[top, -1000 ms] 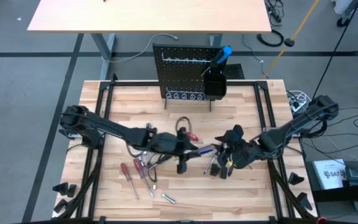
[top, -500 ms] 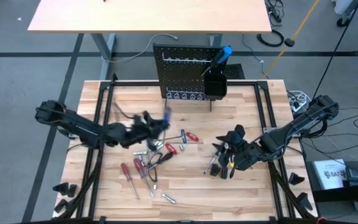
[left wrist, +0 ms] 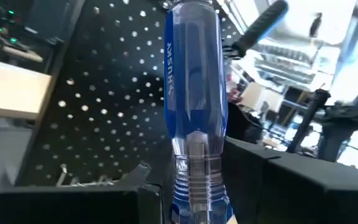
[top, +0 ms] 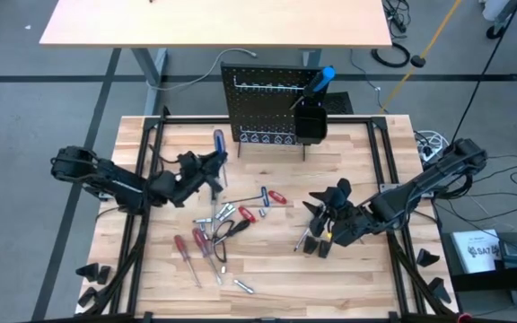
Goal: Hang tools onto peg board
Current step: Hang the blue screwdriver onto the peg board
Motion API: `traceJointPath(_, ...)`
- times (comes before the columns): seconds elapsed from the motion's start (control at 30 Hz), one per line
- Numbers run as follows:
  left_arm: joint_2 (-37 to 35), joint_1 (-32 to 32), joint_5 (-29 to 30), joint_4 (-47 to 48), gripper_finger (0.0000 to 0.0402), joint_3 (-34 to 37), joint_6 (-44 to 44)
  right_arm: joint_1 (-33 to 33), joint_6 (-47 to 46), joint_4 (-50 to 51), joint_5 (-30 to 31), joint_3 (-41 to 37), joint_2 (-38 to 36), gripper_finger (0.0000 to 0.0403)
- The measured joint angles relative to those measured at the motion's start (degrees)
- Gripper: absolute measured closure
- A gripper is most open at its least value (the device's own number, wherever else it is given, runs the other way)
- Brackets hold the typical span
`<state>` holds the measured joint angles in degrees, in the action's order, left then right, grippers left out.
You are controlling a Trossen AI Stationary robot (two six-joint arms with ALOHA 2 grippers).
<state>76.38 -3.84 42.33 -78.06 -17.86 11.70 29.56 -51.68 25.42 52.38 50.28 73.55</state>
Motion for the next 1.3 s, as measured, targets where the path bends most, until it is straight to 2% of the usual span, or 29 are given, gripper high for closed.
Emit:
traceJointPath(0.07,0.0,0.5,-1.7,0.3,0.0299,-0.3,1.2,-0.5,0.5,-1.8,0.3,0.0,1.5,0.0248)
traceJointPath(0.13,0.0,0.6,-7.6,0.7,0.0299,-0.4,3.9,-1.6,3.1,-6.8,2.1,0.0,3.6,0.0248)
traceJointPath(0.27,0.3,-0.3,-19.9,1.4,0.0299,-1.6,5.8,-4.2,16.3,-25.8,4.6,0.0,9.3,0.0248)
traceJointPath(0.33,1.0,-1.4,-23.3,1.7,0.0299,-2.4,5.9,-5.5,24.6,-37.1,2.0,0.0,12.7,0.0248)
traceJointPath(0.43,2.1,-3.0,-25.8,1.7,0.0299,-3.5,5.6,-7.3,34.1,-52.8,-6.0,0.0,17.4,0.0248)
traceJointPath(0.5,3.1,-3.8,-27.0,1.6,0.0299,-4.4,5.5,-8.0,37.0,-60.2,-8.8,0.0,20.2,0.0248)
traceJointPath(0.6,4.8,-5.4,-29.3,1.5,0.0299,-5.8,5.4,-8.6,37.8,-68.2,-9.3,0.0,23.5,0.0248)
traceJointPath(0.77,7.8,-7.7,-30.4,1.2,0.0299,-8.8,1.3,-9.7,39.6,-78.5,-15.8,0.0,27.5,0.0248)
traceJointPath(0.93,9.5,-8.4,-30.4,0.5,0.0299,-11.2,-1.6,-10.2,40.9,-84.0,-22.8,0.0,29.0,0.0248)
traceJointPath(1.3,13.5,-8.7,-31.1,0.4,0.0299,-16.4,-1.7,-11.0,40.9,-85.4,-24.3,0.0,29.4,0.0248)
